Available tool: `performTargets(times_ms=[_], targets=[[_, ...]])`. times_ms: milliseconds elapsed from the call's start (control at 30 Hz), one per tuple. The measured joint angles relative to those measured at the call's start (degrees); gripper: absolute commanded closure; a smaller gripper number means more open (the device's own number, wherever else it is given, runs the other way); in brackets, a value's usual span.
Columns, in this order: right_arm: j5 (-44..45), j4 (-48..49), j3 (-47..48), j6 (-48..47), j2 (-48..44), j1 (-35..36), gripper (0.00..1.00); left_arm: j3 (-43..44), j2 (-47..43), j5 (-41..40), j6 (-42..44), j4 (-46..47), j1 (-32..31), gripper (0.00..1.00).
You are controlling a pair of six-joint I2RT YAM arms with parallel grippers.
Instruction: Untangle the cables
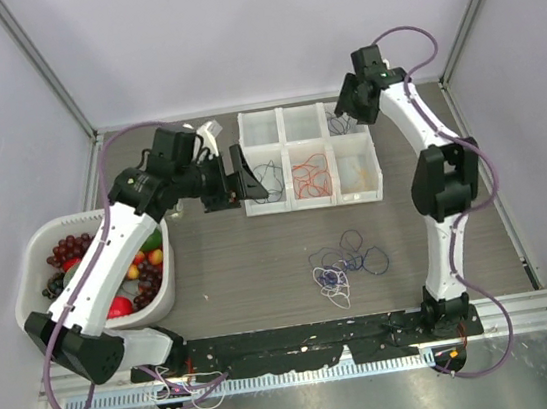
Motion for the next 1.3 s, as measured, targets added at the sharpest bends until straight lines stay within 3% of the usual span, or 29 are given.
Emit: performTargets(times_ms=[133,267,367,500,733,1067,1133,1300], targets=[[-0.68,0.98,-15.91,-4.31,-15.61,1.44,0.42,-5.62,1.01,0.94,-1.18,2.82,-1.7,0.21],[-8.22,7.04,-42.16,-6.56,-39.3,6.56,0.44,-8.09,6.49,1.18,-0.11,6.88,-7.19,0.24],[-13.57,8.44,-56.78,-6.27,-52.37,9.88,0.45,-9.73,11.17,0.28,3.69,12.15,-12.57,0.23],[-16.59,6.97,-70.34,-4.11,-64.78,9.29,0.45,-15.39,15.93,-6.08,11.96,20.85,-21.7,0.26],[-17.92,4.55,-72.28,-2.29,-72.76,9.01,0.45,-20.68,19.47,-15.26,17.33,28.37,-23.58,0.3],[-18.86,3.58,-72.28,-1.7,-73.24,9.01,0.47,-20.24,23.74,-11.93,21.86,33.88,-24.65,0.36],[-19.1,3.23,-72.28,-1.55,-73.4,9.01,0.46,-20.2,25.35,-11.21,22.1,34.12,-24.76,0.43],[-19.67,2.95,-72.28,-0.83,-73.88,9.01,0.46,-18.97,28.63,-11.69,22.71,33.31,-25.27,0.85]])
